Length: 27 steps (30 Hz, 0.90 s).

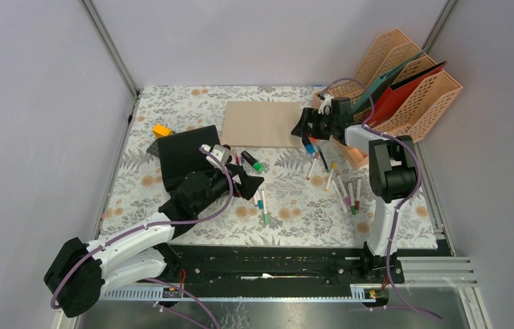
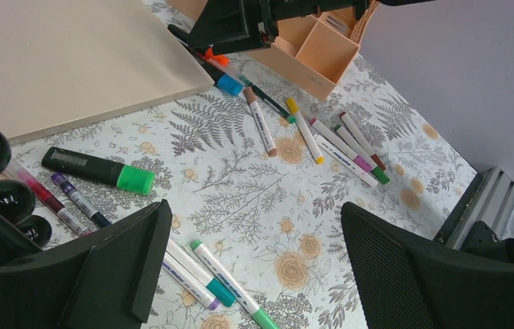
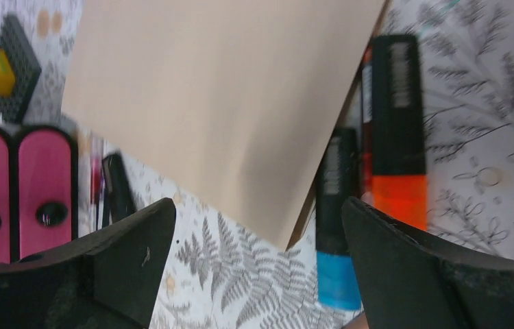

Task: Organize the desk
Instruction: Pick up the folder from the corner of the board.

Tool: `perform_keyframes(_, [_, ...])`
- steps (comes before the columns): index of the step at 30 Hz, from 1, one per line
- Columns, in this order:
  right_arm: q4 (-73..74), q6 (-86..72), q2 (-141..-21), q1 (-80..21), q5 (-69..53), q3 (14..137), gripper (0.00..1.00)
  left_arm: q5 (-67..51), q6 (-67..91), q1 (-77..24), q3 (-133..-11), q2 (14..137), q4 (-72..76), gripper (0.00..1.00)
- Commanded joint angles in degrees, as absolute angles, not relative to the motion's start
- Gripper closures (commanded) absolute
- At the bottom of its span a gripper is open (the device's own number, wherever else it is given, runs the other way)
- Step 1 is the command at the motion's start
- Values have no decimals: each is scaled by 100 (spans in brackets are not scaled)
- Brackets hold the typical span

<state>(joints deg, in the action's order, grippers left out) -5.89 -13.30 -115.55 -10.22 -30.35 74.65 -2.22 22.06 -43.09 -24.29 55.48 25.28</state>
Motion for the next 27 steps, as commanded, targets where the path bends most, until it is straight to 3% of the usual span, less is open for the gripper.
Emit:
perform_keyframes(1, [-1329, -2178, -11744, -1030, -2407, 7817, 3, -29, 2176, -4280, -2505, 5339, 2518, 1])
perform_keyframes(8, [-1366, -2541, -11990, -1061, -2978, 7871, 22, -18, 2094, -4277, -2511, 5330, 2540, 1])
perform_keyframes(21, [-1104, -2738, -12185, -1071, -2953, 7818, 27, -39, 2153, -4280, -2379, 5205, 2588, 1])
perform_keyframes(24, [-1161, -2848, -12250, -1072, -3187, 7815, 36, -40, 2170, -4276, -2343, 5182, 2608, 1])
perform_keyframes(27, [-1201, -3039, -12339, -1076, -3374, 7852, 37, -60, 2196, -4273, -2338, 5164, 2607, 1])
